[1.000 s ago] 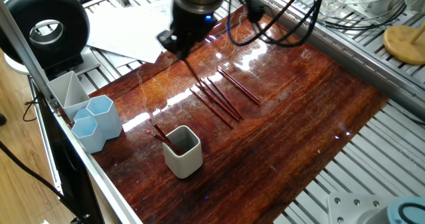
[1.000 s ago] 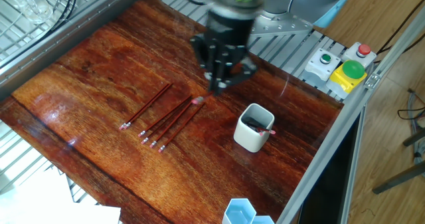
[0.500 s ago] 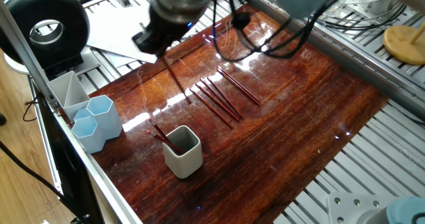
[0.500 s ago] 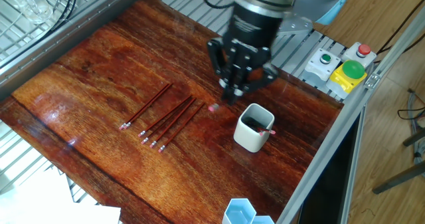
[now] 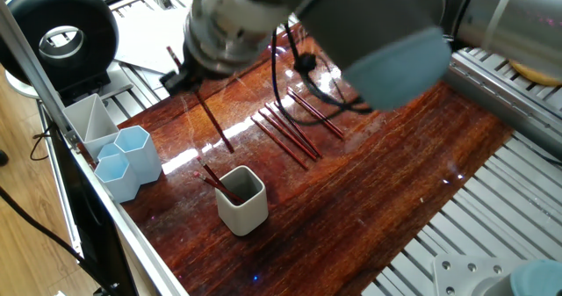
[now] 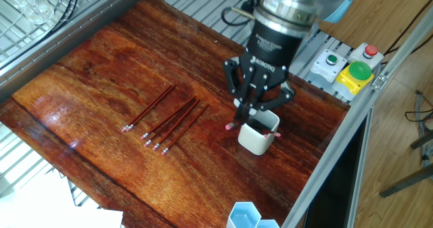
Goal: Put the pen into the pen holder
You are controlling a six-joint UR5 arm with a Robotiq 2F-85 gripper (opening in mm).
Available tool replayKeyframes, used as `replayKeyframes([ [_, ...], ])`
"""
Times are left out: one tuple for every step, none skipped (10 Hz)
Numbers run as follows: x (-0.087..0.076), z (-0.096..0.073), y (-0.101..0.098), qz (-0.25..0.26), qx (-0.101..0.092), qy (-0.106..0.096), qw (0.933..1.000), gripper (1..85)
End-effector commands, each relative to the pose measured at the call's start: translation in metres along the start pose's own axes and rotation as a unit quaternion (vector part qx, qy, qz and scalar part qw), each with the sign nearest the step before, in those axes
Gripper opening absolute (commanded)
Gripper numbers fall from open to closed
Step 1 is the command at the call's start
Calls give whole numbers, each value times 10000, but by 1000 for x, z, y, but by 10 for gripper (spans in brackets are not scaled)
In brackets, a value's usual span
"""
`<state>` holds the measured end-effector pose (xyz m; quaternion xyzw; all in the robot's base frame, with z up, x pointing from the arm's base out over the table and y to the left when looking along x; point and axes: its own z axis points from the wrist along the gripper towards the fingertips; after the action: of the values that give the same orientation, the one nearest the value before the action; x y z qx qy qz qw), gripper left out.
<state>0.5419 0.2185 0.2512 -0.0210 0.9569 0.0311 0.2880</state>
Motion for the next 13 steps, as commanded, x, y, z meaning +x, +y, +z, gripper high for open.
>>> replayKeyframes([
  [14,14,8,119,-117,-45,9999,10],
  [19,17,11,175,-155,-55,9997,10],
  [23,20,11,164,-159,-79,9997,10],
  [26,23,10,156,-200,-128,9996,10],
  [29,25,9,153,-204,-159,9995,10],
  [30,27,6,135,-166,-156,9996,10],
  [30,29,6,125,-182,-196,9996,10],
  [31,31,6,131,-199,-220,9995,10],
  [33,34,6,142,-235,-238,9993,10],
  [38,37,2,89,-248,-217,9994,10],
  [40,38,0,101,-255,-218,9994,10],
  [43,38,-2,99,-230,-208,9995,10],
  [44,39,-3,95,-237,-209,9995,10],
])
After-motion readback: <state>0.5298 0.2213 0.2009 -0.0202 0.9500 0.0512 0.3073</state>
